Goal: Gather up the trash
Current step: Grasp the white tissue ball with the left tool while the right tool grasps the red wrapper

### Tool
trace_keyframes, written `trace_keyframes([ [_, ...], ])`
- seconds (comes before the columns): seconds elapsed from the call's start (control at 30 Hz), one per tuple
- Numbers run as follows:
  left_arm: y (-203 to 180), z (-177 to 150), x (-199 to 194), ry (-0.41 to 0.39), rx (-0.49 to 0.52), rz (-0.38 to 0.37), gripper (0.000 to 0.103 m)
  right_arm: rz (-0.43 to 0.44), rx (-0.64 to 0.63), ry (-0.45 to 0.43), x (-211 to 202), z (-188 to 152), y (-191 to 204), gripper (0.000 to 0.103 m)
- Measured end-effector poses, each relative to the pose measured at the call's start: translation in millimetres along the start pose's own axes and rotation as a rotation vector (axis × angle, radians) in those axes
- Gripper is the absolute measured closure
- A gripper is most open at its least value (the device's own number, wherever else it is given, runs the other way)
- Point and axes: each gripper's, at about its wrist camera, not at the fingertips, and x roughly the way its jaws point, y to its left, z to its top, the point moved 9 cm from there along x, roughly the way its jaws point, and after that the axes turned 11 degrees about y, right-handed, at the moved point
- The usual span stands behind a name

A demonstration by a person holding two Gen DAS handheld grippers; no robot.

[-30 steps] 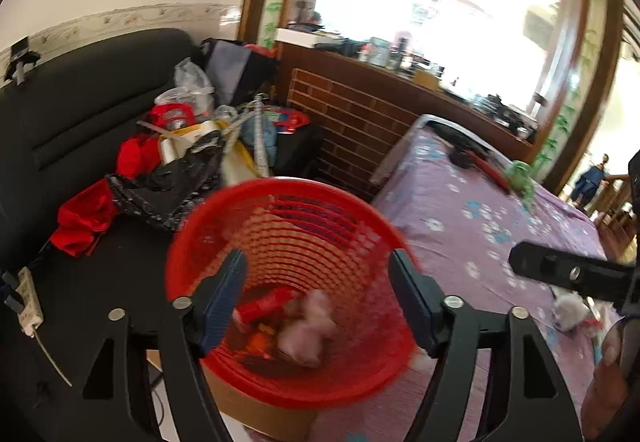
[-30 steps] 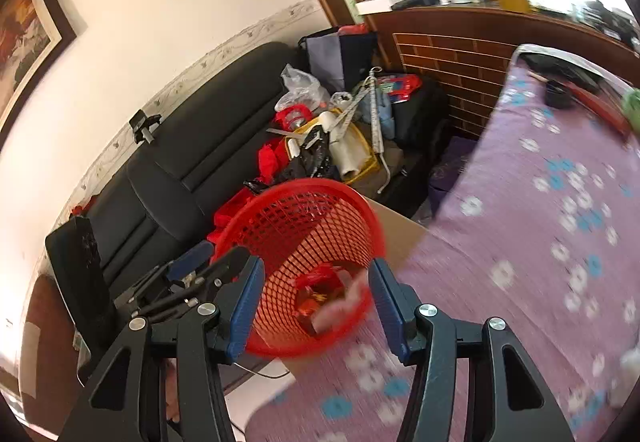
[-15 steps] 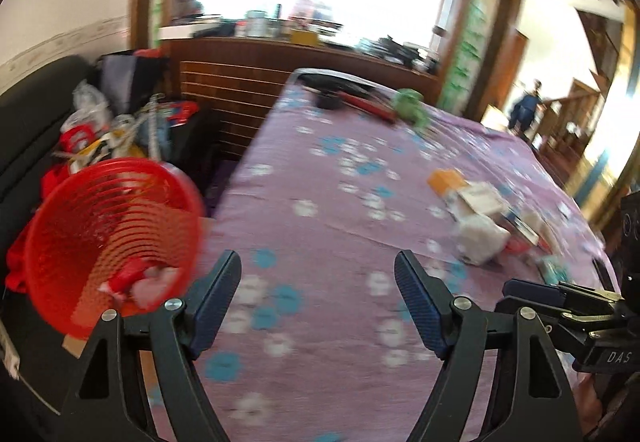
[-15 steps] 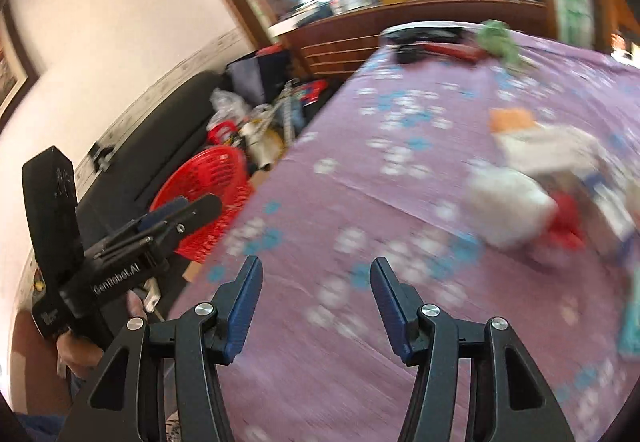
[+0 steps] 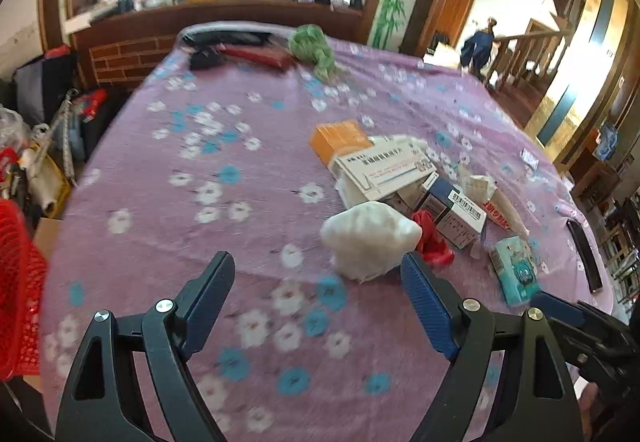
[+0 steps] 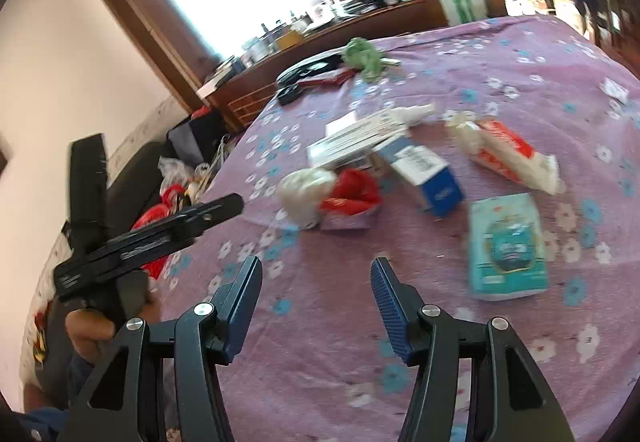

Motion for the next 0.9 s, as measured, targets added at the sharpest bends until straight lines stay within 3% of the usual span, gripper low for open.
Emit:
trace_keyframes([
  [0.13, -4.7, 12.2, 34.0, 0.061, -0.012, 0.018, 0.019, 0.008, 0.036, -0.019, -8.8, 3.1, -16.9, 0.042],
  [0.33, -10.6, 19.9, 54.0, 0.056, -0.032, -0.033, 0.02, 0.004, 0.049, -0.018, -13.8, 0.7, -27.7, 0.041],
  [0.4, -14.5, 20.5, 58.9, 0.059, -0.036, -0.069, 0.028, 0.006, 0.054, -0.016, -12.2, 1.9, -30.1, 0.041],
  [0.47, -21.2, 21.0, 64.4, 0.074, -0.038, -0.125, 0.049, 0.003, 0.06, -0.015, -10.9, 3.0, -33.6, 0.041],
  [0.53, -31.5, 19.0, 68.6, 0.086, -0.027, -0.162, 0.062, 0.002, 0.071, -0.015, -8.2, 4.6, -36.1, 0.041],
  [0.67, -43.3, 16.0, 63.0, 0.05, 0.028, -0.114, 0.071, -0.007, 0.084, -0.011, -2.3, 7.3, -37.8, 0.041],
  [0.9, -15.9, 2.7, 20.2, -0.081, 0.013, -0.02, 0.071, -0.067, 0.097, 0.01, 14.1, 22.5, -40.1, 0.04],
])
